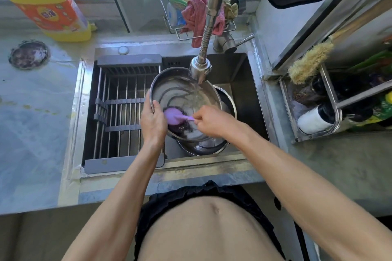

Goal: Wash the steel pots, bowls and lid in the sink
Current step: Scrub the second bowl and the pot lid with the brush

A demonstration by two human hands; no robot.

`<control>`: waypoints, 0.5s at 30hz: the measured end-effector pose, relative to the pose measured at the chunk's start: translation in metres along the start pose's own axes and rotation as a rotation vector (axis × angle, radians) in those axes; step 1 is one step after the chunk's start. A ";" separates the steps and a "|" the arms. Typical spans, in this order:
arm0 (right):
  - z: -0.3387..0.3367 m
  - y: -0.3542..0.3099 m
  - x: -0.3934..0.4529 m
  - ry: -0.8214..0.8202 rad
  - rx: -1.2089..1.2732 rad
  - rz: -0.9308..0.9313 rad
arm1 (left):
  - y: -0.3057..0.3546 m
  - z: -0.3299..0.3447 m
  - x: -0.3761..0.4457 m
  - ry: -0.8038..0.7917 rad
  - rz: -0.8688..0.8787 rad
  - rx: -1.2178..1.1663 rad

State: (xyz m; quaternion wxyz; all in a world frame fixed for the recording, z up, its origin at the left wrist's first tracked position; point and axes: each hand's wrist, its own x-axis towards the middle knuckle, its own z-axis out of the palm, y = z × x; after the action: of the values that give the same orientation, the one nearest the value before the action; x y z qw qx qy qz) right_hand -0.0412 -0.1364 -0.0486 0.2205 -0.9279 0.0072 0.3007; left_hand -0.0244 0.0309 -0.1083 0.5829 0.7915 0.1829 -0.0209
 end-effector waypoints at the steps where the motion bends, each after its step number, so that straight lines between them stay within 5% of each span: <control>1: -0.002 0.004 -0.002 -0.011 -0.041 0.046 | 0.000 -0.003 0.003 0.008 -0.007 -0.006; 5: -0.009 0.021 -0.001 0.168 -0.193 0.232 | -0.002 -0.010 0.000 -0.052 0.010 -0.008; 8: -0.003 0.010 0.006 0.316 -0.066 0.126 | -0.002 0.001 -0.011 -0.125 0.049 -0.003; 12: -0.004 -0.008 0.004 0.089 0.064 -0.061 | 0.007 0.009 0.000 -0.063 0.018 0.004; 15: -0.012 -0.004 -0.004 -0.094 -0.078 -0.064 | 0.012 -0.002 0.014 -0.030 0.049 0.076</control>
State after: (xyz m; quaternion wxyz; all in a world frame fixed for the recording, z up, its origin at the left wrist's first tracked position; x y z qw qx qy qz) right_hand -0.0375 -0.1383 -0.0364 0.1939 -0.9204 -0.0444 0.3367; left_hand -0.0082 0.0328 -0.0998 0.5552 0.8170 0.1535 -0.0254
